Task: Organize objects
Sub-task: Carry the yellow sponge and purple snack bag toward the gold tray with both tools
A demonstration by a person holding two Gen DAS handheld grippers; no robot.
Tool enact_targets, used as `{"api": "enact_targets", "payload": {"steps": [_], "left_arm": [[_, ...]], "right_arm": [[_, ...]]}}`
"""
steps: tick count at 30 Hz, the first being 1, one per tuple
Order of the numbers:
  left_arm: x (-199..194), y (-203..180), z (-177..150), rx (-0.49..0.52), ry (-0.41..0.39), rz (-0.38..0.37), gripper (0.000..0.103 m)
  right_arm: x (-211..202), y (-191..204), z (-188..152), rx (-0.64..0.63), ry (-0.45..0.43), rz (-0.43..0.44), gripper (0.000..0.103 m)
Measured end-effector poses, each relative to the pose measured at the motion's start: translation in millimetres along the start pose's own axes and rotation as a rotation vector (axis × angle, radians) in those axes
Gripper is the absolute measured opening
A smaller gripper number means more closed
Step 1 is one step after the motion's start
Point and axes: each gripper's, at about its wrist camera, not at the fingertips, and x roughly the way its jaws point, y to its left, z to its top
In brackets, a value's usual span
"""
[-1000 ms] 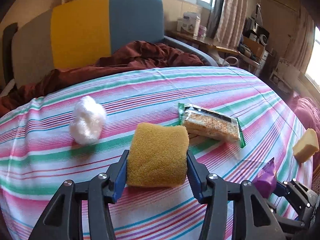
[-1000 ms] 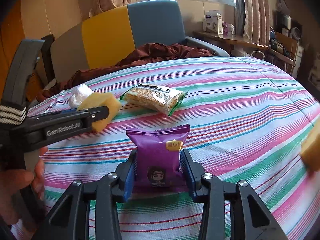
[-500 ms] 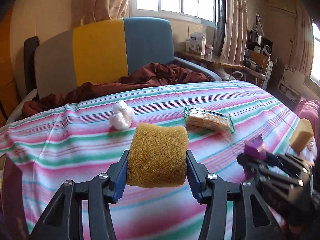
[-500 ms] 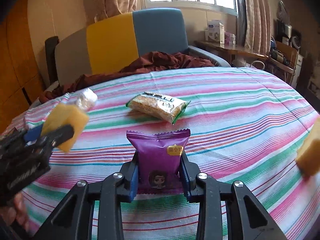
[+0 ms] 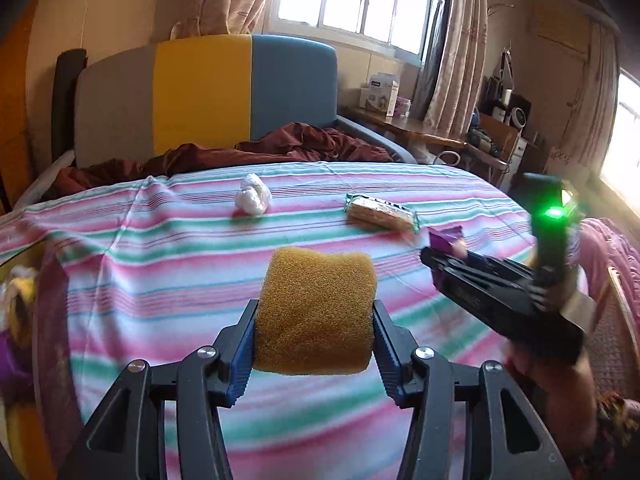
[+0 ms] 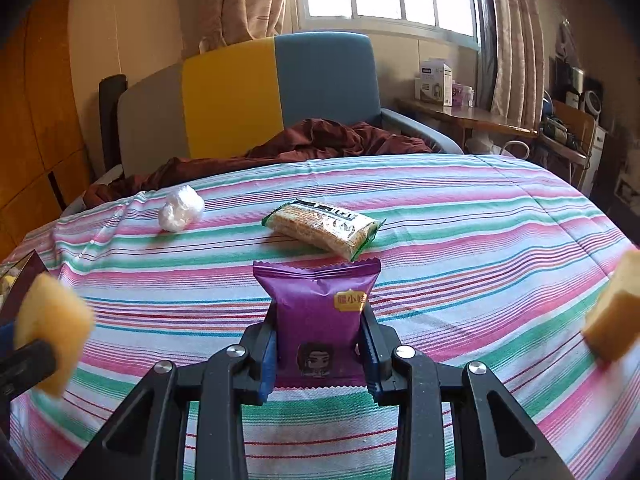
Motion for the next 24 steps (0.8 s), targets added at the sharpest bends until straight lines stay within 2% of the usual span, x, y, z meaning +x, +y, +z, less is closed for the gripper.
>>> {"api": "enact_targets", "payload": {"steps": [6, 15, 19, 24], "left_arm": [[-39.2, 23.7, -8.3, -0.055, -0.016, -0.008, 0.053], [-91.6, 89.9, -16.2, -0.171, -0.055, 0.074, 0.053], [-102.9, 136.8, -22.3, -0.276, -0.035, 0.120, 0.053], [-97.7, 180.9, -34.1, -0.365, 0.049, 0.137, 0.053]], "right_arm": [[0.7, 7.2, -0.2, -0.041, 0.010, -0.021, 0.035], [-6.7, 30.2, -4.7, -0.152, 0.004, -0.028, 0.034], [-11.0, 39.2, -6.3, -0.187, 0.008, -0.019, 0.034], [-23.2, 44.5, -6.4, -0.175, 0.007, -0.004, 0.034]]}}
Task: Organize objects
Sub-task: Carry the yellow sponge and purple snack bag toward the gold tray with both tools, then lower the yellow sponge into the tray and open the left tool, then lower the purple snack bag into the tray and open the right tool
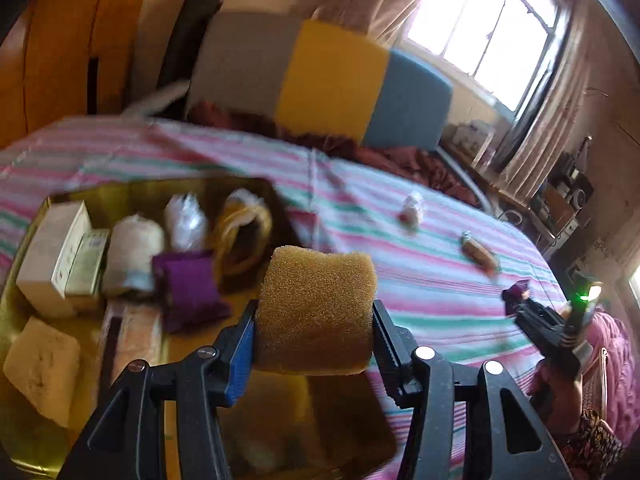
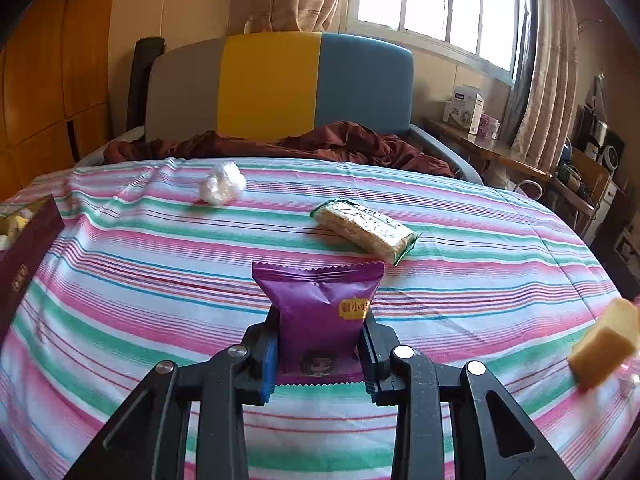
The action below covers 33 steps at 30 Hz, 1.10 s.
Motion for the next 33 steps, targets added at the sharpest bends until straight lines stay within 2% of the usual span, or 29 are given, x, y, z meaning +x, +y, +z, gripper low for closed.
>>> {"api": "enact_targets", "payload": {"steps": [4, 9, 14, 19, 21, 24, 28, 31, 33], "left_arm": [[15.8, 25.1, 1.4, -0.052, 0.072, 0.012, 0.053], [39.8, 31.1, 7.5, -0.061, 0.175, 0.029, 0.053], [56.2, 29.0, 13.1, -0.088, 0.197, 0.040, 0.057], [62.8, 34.8, 15.6, -0.189, 0.235, -0.025, 0.071], [56.7, 35.0, 17.8, -0.192, 0.225, -0.029, 0.077], [36.9, 37.7, 22.1, -0.172, 0.168, -0.014, 0.077], [1.4, 52.1, 24.8, -0.148, 0.018, 0.104, 0.077], [-27.2, 70.8, 21.2, -0.169, -0.085, 0.164, 0.077], [-36.7, 79.7, 20.4, -0.178, -0.118, 0.189, 0.077]], "right_arm": [[-15.4, 12.2, -1.4, 0.026, -0.012, 0.055, 0.034], [-37.9, 38.7, 1.0, 0.031, -0.041, 0.133, 0.034], [-59.7, 68.9, 10.5, 0.020, -0.078, 0.214, 0.034], [-75.8, 98.5, 14.0, -0.033, -0.104, 0.256, 0.034], [-79.3, 106.1, 14.7, -0.032, -0.100, 0.282, 0.034], [-85.7, 119.3, 15.4, -0.034, -0.095, 0.322, 0.034], [-93.6, 140.3, 16.1, -0.044, -0.074, 0.395, 0.034], [-100.2, 165.3, 17.1, -0.090, -0.064, 0.446, 0.034], [-103.2, 183.3, 17.1, -0.122, -0.055, 0.489, 0.034]]}}
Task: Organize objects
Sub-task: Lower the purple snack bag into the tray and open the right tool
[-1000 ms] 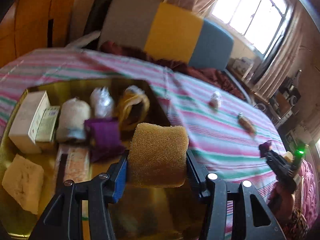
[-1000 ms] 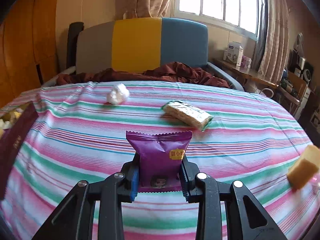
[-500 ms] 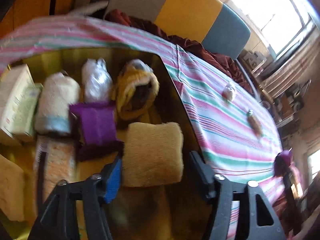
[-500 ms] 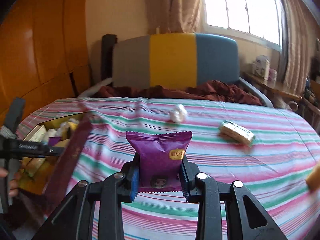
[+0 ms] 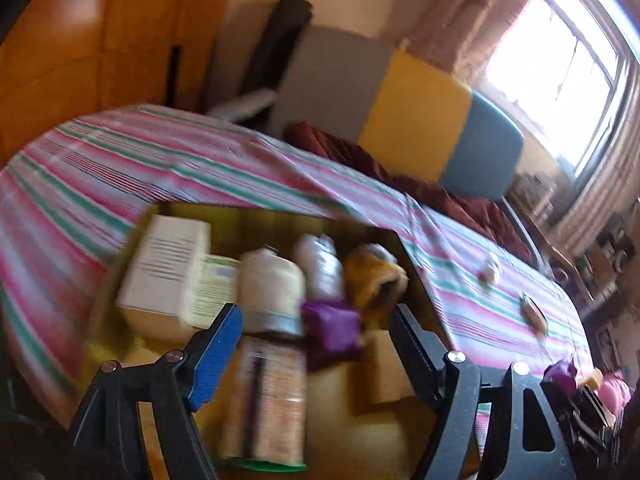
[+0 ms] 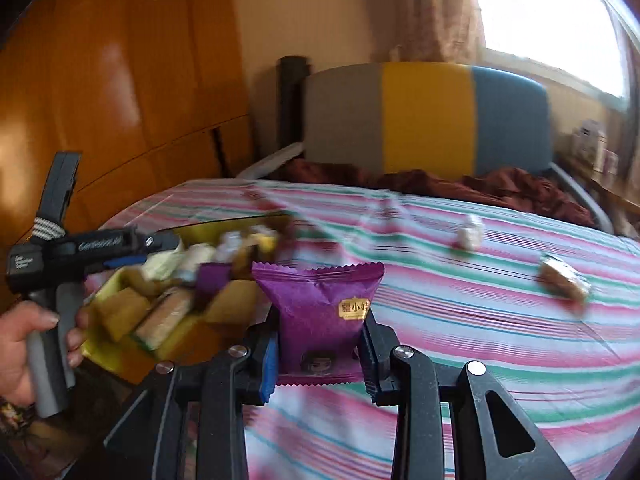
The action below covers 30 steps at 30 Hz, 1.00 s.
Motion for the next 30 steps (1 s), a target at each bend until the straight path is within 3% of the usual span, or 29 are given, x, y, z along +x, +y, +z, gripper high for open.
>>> {"api": "enact_targets", "payload": {"steps": [3, 8, 16, 21, 30], "left_arm": [[-9.6, 20.1, 1.6, -0.019, -0.026, 0.025, 0.077], [-5.9, 37.0, 2.4, -0.052, 0.006, 0.047, 0.077], [-9.4, 43.1, 9.7, -0.076, 0.009, 0.077, 0.077], [-13.2, 44.8, 14.5, -0.086, -0.002, 0.082, 0.077], [-11.1, 44.7, 13.8, -0.097, 0.013, 0.072, 0.077]], "right_arm": [[13.2, 29.3, 3.6, -0.050, 0.029, 0.060, 0.034], [39.0, 72.6, 8.7, -0.127, 0.095, 0.119, 0.034], [87.3, 126.7, 16.2, -0.204, 0.218, 0.186, 0.034], [116.5, 135.4, 13.3, -0.220, 0.294, 0.165, 0.034], [131.7, 122.5, 11.6, -0.171, 0.312, 0.126, 0.037]]}}
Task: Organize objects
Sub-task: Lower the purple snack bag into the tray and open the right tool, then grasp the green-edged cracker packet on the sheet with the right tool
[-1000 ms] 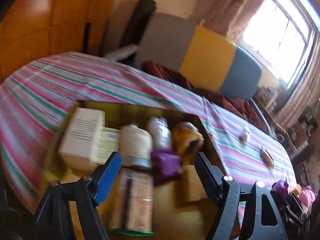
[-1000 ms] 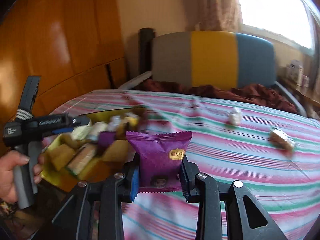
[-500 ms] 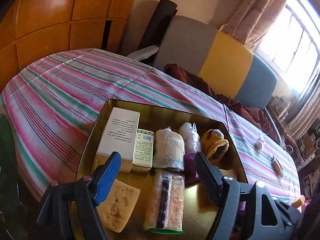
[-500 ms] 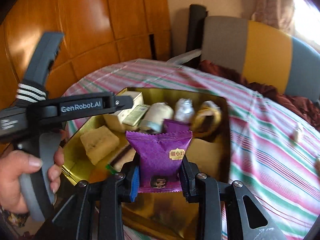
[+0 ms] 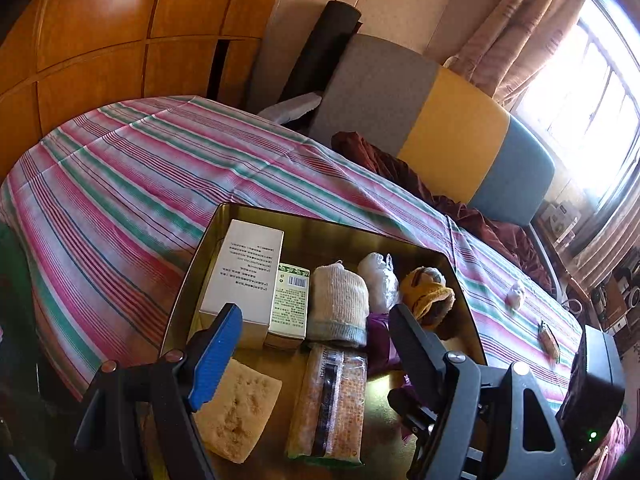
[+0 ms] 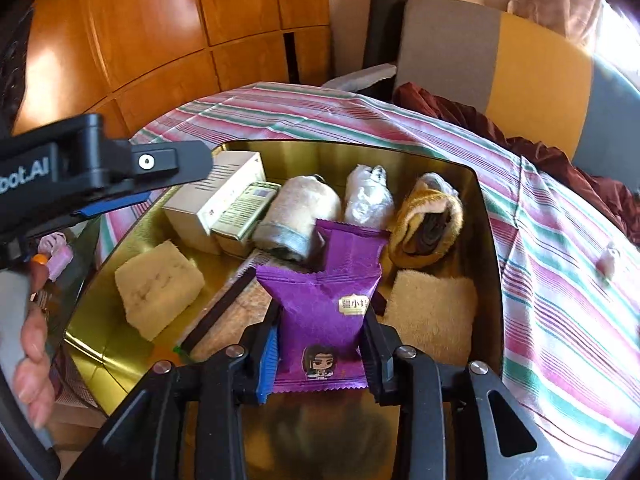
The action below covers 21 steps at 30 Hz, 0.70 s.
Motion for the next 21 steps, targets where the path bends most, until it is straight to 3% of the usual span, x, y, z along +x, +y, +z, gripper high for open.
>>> {"api": "enact_targets", "payload": {"steps": [5, 15, 21], "left_arm": [[-1.5, -1.9, -0.8, 0.005, -0.004, 0.000, 0.077], [-1.3, -2.8, -3.9, -0.002, 0.001, -0.002, 0.077], [-6.2, -1.1, -0.8, -0.009, -0.021, 0.006, 0.077]], "right_arm": [[-2.6, -5.7, -3.9, 0.042, -0.003, 0.009, 0.049], [-16.4, -4.6, -3.2, 0.039, -0.050, -0.006, 0.051], [-6.7, 2.5, 6.5, -0.016, -0.033, -0.098, 0.051]]}}
